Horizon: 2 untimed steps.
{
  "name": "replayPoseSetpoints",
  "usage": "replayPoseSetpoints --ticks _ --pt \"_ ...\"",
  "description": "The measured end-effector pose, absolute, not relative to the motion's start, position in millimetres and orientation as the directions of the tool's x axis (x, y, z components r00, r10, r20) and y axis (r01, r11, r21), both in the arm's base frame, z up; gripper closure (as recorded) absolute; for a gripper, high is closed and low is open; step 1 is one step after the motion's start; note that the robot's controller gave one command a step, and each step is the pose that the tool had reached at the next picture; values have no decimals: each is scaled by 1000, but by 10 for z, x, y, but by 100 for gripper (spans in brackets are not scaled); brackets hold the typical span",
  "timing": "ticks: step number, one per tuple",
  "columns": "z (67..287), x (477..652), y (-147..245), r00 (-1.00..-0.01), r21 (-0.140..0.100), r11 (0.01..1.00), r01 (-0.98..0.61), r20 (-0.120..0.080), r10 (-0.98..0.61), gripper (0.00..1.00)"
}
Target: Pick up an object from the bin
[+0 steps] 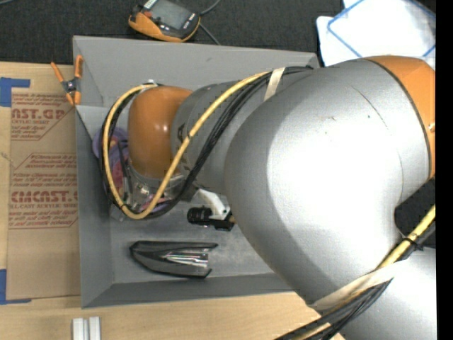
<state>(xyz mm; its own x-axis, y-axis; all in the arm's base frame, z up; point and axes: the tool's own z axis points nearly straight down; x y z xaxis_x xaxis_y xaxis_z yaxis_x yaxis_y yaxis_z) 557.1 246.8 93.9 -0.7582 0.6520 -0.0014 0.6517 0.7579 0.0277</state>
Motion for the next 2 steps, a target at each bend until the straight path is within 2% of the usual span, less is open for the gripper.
replayPoseSetpoints --ticks 1,2 --pt "971 5558 2464 -759 27 759 650 0 651 100" --pt "1137 5546 2458 -759 23 759 651 2 651 100"
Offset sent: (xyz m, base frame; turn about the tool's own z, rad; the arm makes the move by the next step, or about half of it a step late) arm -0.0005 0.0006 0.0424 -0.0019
